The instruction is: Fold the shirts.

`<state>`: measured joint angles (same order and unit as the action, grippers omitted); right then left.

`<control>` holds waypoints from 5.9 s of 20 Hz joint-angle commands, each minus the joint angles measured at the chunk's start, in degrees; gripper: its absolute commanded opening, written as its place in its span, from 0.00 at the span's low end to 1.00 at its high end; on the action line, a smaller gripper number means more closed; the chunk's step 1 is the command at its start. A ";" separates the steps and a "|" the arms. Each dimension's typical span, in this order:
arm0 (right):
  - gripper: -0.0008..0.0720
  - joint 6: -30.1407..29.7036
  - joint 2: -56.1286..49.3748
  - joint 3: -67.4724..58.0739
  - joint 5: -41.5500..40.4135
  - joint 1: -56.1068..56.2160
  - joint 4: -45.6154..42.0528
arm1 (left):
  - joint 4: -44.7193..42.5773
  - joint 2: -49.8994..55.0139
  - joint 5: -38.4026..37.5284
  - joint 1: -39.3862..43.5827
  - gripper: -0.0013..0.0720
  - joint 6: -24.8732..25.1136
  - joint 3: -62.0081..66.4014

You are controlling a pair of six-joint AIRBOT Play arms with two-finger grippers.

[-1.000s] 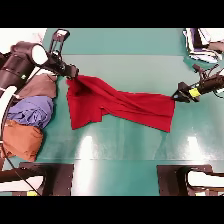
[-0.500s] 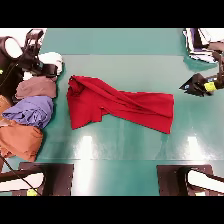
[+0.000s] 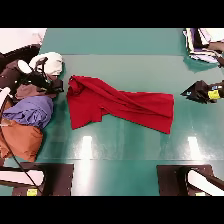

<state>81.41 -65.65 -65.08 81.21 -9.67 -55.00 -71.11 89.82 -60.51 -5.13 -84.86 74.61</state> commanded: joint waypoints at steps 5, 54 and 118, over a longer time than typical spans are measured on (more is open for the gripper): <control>0.61 1.05 1.05 0.42 -0.68 -0.04 0.02 | 7.43 4.94 1.31 -0.24 0.55 4.33 -0.46; 0.03 0.15 21.97 -23.85 -4.04 -5.01 0.85 | 7.13 -53.33 6.38 -0.26 0.05 3.74 16.28; 0.58 1.49 -10.86 -8.61 -2.91 8.98 -16.04 | -4.74 -31.02 -15.65 -0.26 0.59 -4.70 -30.40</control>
<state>82.85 -81.73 -78.08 80.25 -0.69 -71.02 -74.98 68.55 -74.43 -5.41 -86.08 56.49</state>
